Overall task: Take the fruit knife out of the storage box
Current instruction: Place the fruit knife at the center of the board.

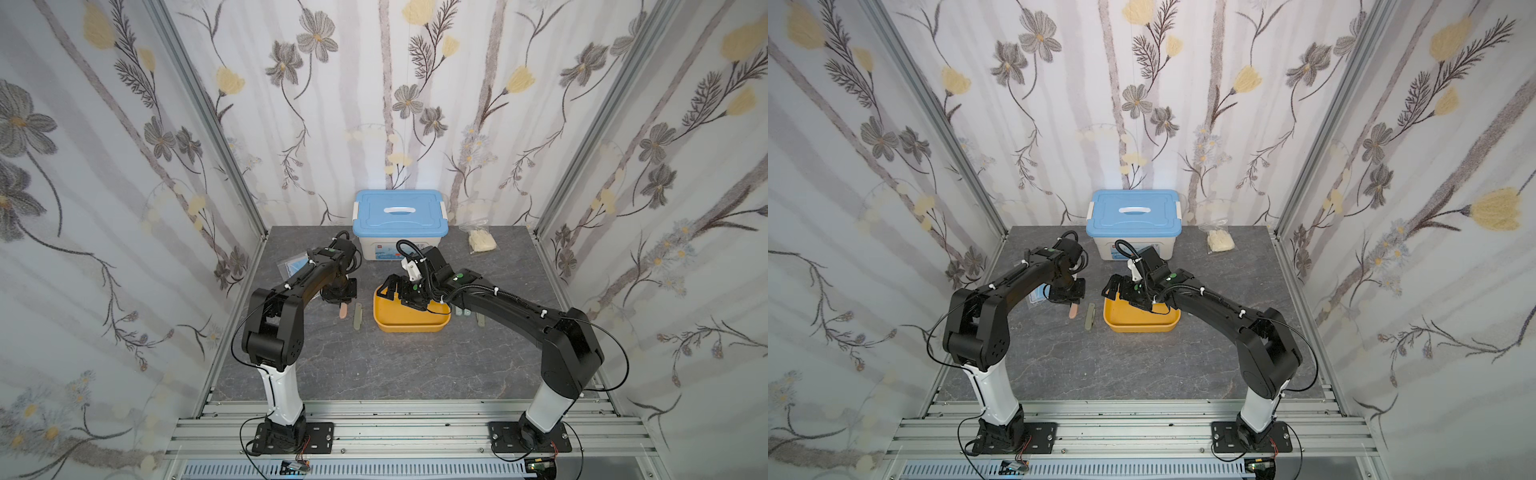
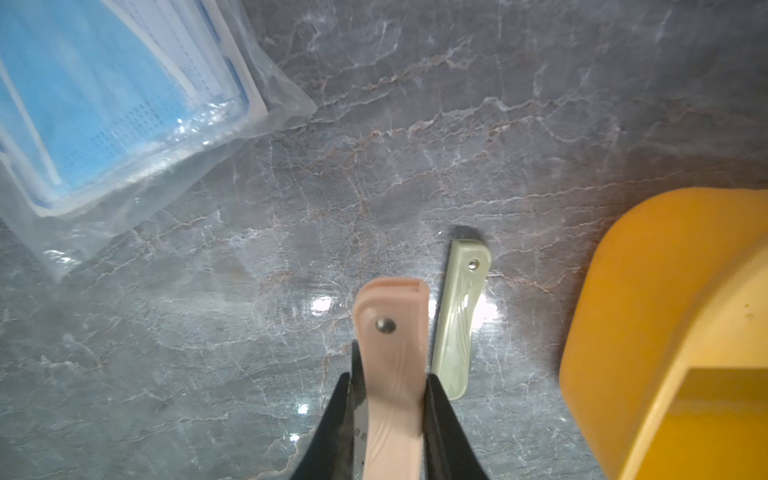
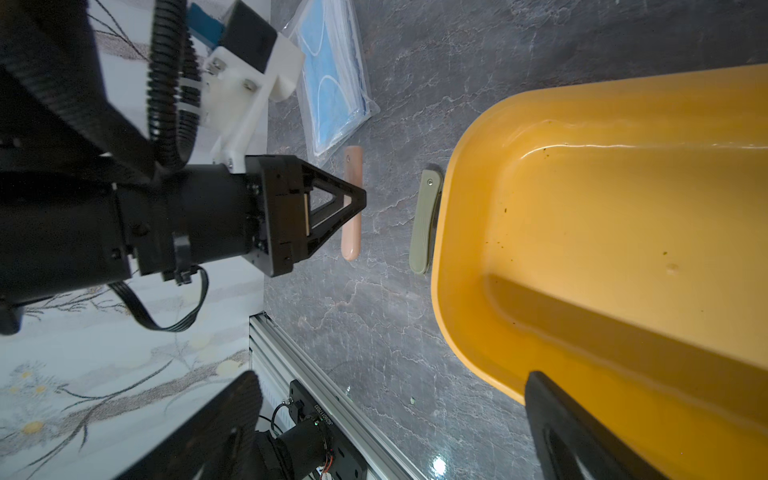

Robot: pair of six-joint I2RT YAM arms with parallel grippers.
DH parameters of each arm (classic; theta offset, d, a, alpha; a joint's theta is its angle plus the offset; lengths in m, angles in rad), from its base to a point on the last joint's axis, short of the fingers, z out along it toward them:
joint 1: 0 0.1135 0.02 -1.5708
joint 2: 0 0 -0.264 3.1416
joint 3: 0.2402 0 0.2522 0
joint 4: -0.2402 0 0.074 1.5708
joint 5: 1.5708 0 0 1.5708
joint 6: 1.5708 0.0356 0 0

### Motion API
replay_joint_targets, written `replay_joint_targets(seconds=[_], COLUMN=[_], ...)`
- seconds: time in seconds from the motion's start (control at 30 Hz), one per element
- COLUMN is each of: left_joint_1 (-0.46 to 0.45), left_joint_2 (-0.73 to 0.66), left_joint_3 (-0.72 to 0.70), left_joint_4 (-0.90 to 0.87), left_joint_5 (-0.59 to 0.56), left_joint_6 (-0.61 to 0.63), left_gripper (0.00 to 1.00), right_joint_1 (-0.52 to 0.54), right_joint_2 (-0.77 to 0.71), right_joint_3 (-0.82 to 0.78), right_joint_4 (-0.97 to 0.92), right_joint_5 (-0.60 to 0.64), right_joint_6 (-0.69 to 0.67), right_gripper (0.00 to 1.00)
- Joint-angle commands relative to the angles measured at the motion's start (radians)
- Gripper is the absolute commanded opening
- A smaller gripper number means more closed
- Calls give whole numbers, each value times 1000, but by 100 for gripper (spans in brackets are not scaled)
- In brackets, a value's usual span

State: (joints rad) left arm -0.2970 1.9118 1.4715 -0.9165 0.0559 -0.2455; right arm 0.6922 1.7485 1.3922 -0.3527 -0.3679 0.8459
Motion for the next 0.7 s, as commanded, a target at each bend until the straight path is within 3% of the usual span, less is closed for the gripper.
replay_joint_targets(seconds=[0.0, 0.33, 0.53, 0.67], left_joint_1=[4, 16, 15, 16], left_joint_2=[22, 68, 71, 65], left_joint_3=[-11, -82, -88, -93], left_joint_4=[29, 79, 100, 100], left_joint_5=[22, 28, 37, 33], left_joint_6=[27, 51, 43, 41], left_gripper=[0, 1, 12, 25], right_joint_1=[0, 0, 0, 0], right_joint_2=[7, 0, -9, -13], right_joint_3=[12, 9, -5, -18], right_joint_4=[30, 30, 27, 27], right_joint_5=[-6, -2, -4, -2], right_joint_6=[22, 22, 19, 18], right_gripper=[100, 100, 100, 100])
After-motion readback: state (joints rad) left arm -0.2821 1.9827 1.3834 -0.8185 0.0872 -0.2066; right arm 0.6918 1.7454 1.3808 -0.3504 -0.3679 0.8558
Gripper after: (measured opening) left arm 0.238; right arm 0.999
